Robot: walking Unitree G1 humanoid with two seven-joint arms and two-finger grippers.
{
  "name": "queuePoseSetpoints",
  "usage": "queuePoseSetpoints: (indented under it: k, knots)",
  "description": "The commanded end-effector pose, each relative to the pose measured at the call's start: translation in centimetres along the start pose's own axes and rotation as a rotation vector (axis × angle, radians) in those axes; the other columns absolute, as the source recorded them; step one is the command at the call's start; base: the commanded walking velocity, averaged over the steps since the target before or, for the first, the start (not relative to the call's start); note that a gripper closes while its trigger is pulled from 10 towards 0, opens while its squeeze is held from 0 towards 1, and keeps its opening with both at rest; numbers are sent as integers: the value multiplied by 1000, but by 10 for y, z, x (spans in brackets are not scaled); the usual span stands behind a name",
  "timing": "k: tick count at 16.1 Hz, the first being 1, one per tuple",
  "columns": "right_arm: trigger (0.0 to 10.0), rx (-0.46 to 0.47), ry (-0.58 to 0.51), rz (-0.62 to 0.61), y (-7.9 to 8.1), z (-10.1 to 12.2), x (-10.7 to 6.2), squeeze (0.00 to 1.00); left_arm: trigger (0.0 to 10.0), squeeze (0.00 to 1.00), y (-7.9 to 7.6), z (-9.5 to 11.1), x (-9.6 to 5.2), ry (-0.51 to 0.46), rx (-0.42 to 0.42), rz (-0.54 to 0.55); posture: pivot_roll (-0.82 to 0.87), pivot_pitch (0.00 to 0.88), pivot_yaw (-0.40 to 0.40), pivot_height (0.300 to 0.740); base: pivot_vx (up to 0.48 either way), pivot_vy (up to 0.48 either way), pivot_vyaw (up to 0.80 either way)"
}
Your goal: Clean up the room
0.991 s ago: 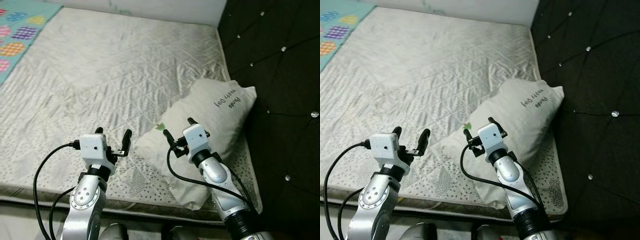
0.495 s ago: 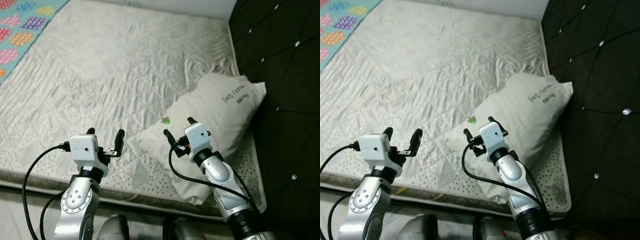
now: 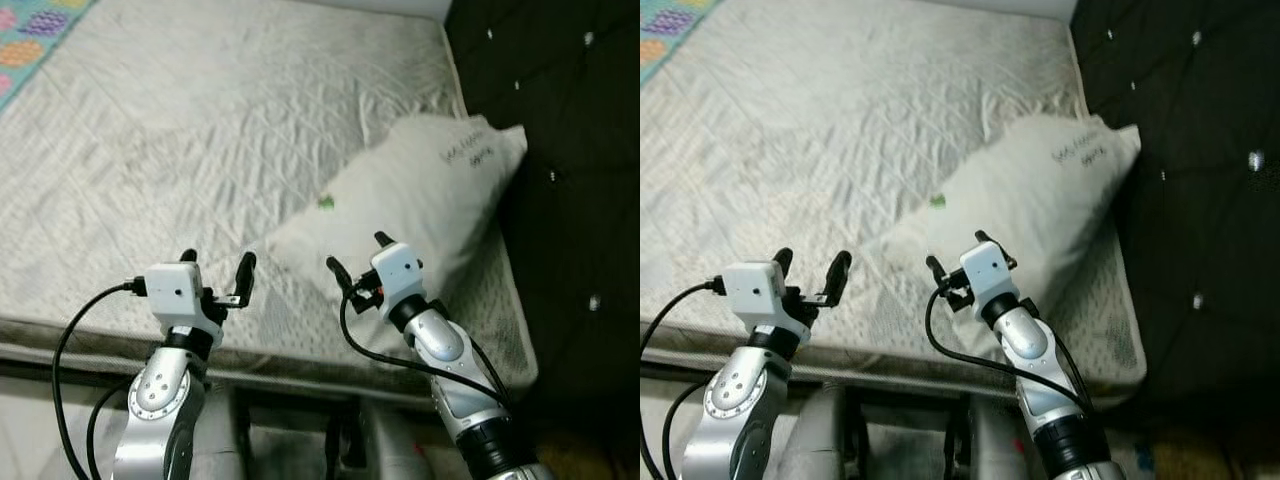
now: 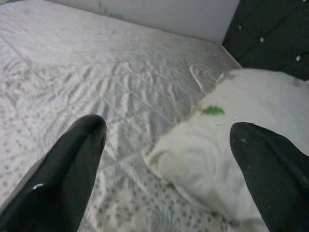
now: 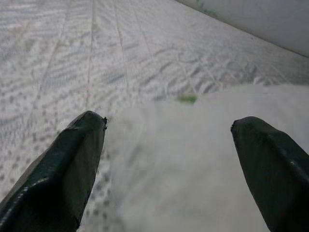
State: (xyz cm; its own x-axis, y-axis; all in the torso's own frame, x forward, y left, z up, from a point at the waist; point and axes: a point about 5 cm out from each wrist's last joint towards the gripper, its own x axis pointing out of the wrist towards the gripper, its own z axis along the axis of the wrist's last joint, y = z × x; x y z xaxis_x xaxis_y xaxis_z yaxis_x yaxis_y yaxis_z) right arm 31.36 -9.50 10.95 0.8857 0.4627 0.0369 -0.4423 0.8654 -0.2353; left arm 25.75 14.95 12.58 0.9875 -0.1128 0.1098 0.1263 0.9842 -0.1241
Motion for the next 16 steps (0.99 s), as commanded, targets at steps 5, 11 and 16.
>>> queuePoseSetpoints:
  k: [5, 11, 16]
  knots:
    - [10000, -34, 34, -19, -3, -5, -3, 0, 10000, 0, 0, -1, -1, 2, 8, 13, 98, 246, -82, 582, 0, 0, 0]
    - [10000, -85, 42, -42, -3, -4, -1, 0, 10000, 0, -2, -1, -2, -2, 1, -1, 97, 241, -79, 582, 0, 0, 0]
    - [10000, 75, 46, -72, -8, -3, -1, 0, 10000, 0, -3, -1, -2, 2, 3, -8, 100, 241, -80, 582, 0, 0, -223]
